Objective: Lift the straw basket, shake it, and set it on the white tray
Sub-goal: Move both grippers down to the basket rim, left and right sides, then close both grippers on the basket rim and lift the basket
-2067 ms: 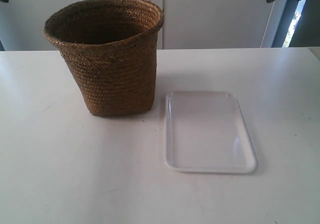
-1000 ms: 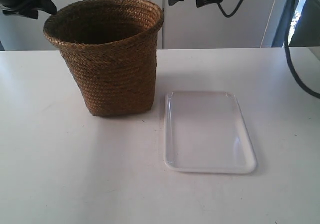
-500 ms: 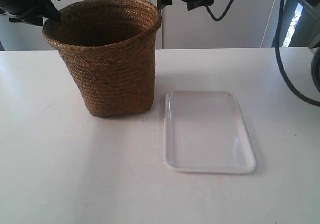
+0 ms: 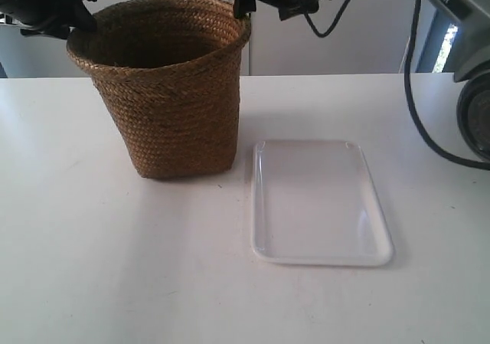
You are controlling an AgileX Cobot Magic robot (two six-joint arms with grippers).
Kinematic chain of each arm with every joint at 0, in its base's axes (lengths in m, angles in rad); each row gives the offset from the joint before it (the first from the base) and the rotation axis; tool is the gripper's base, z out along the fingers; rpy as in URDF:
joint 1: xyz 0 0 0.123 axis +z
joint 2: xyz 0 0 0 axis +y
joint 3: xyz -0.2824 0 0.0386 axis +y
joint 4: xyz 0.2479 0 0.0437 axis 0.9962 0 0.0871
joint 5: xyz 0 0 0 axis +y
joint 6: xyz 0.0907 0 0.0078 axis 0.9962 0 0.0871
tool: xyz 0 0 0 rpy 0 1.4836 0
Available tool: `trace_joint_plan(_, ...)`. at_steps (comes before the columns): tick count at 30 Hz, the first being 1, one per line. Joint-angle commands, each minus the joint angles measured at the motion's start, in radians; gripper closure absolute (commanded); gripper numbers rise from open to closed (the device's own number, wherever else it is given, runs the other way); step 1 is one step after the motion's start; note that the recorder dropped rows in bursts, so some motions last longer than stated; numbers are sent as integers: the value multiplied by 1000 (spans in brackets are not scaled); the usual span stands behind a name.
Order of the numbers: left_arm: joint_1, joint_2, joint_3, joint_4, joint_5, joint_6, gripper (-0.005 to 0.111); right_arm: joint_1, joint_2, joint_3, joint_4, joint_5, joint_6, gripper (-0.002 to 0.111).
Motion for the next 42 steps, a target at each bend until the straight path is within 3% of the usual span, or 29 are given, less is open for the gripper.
trace_joint_plan(1,-6,11,-4,-34,38,4,52,19,17,-2,11,-1,-12,36)
trace_joint_plan(11,-64,49,-4,-57,40,62,52,29,58,-1,2,31,-13,36)
trace_joint_plan(19,-64,63,-4,-62,26,62,52,40,65,-1,19,-1,-21,38)
trace_joint_plan(22,-64,63,-4,-62,26,64,52,42,73,-1,28,13,-21,52)
trace_joint_plan(23,-64,63,-4,-62,21,64,52,42,78,-1,30,20,-21,66)
trace_joint_plan(26,-64,63,-4,-64,-18,82,57,42,78,-1,30,-1,-33,91)
trace_joint_plan(28,-64,63,-7,-64,-29,84,69,42,71,-2,36,-8,-25,108)
trace_joint_plan(32,-64,45,-30,-64,36,84,107,42,38,-2,22,8,-2,108)
trace_joint_plan(38,-73,-25,-20,-100,167,95,106,45,-31,15,15,116,-33,108)
trace_joint_plan(42,-75,-135,72,-102,132,83,106,60,-96,70,-7,108,-23,108)
